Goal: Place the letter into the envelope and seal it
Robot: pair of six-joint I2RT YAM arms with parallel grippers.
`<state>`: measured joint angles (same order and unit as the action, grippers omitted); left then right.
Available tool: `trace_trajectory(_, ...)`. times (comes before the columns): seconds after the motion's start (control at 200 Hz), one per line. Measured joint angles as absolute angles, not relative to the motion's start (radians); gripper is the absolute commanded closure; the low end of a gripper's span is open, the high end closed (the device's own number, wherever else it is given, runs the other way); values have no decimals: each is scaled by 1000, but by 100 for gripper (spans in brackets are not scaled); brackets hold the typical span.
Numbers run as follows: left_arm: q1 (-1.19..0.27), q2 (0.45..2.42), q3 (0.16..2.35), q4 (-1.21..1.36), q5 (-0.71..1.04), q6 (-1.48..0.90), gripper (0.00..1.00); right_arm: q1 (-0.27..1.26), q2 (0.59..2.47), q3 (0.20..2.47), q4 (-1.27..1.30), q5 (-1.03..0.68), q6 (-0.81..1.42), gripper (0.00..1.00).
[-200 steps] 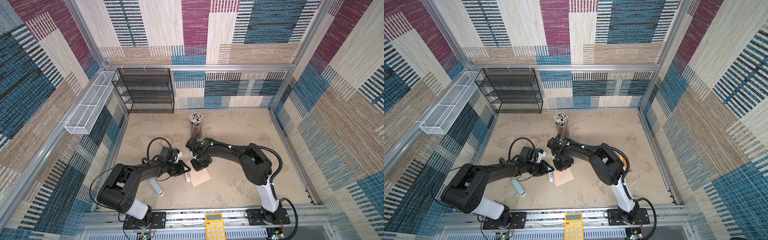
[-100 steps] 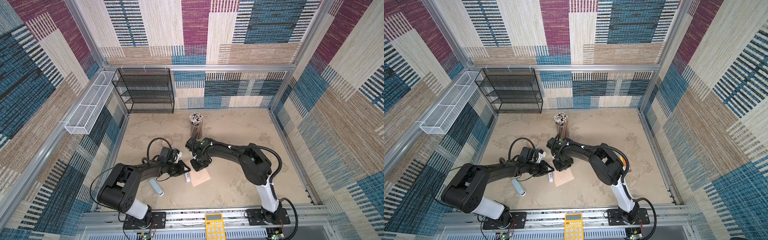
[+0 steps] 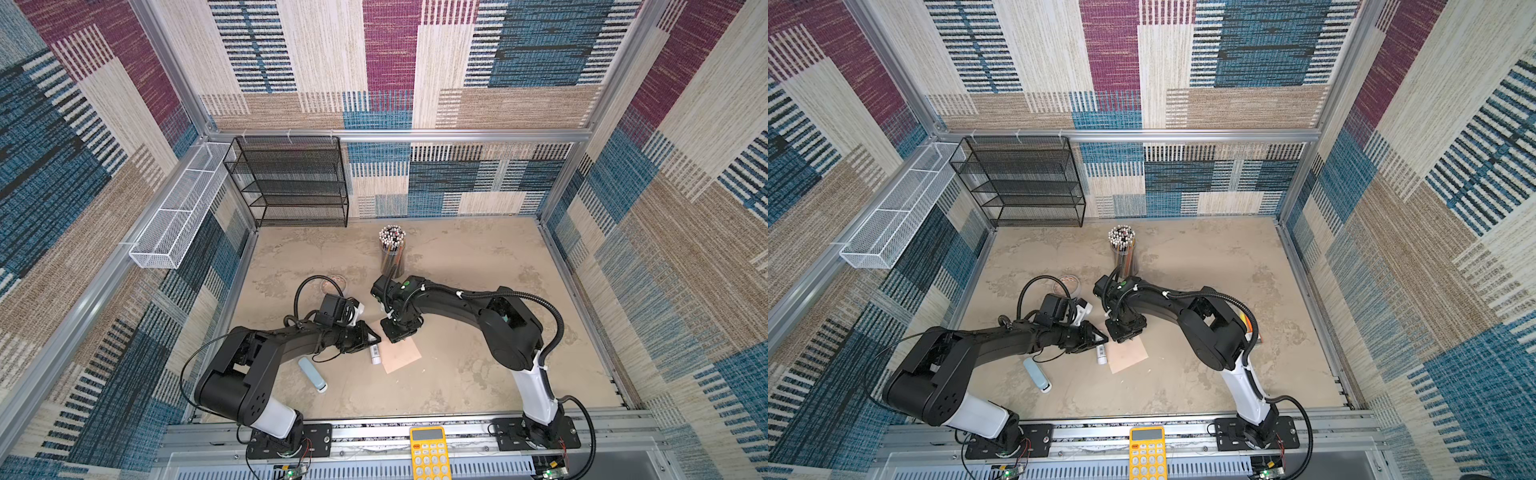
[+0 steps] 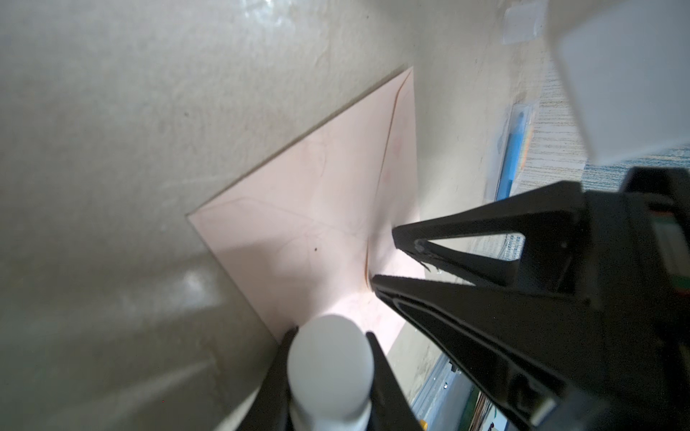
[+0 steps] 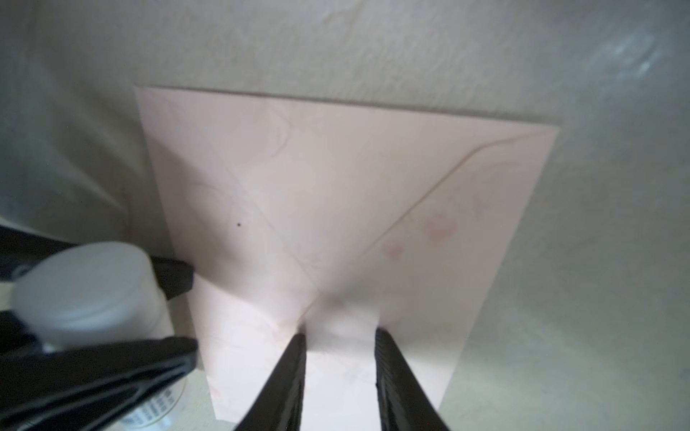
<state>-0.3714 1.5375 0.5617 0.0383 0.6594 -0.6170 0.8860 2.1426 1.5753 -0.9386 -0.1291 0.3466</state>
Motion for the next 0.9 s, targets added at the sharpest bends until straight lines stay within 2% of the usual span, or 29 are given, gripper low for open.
trace_trajectory(0.476, -371, 1538, 562, 39, 660, -617, 100, 886, 2143, 1576, -939, -131, 347, 63)
trace_trajectory(0.902, -371, 1541, 562, 40, 665, -617, 100, 887, 2149, 1592, -961, -105, 342, 73)
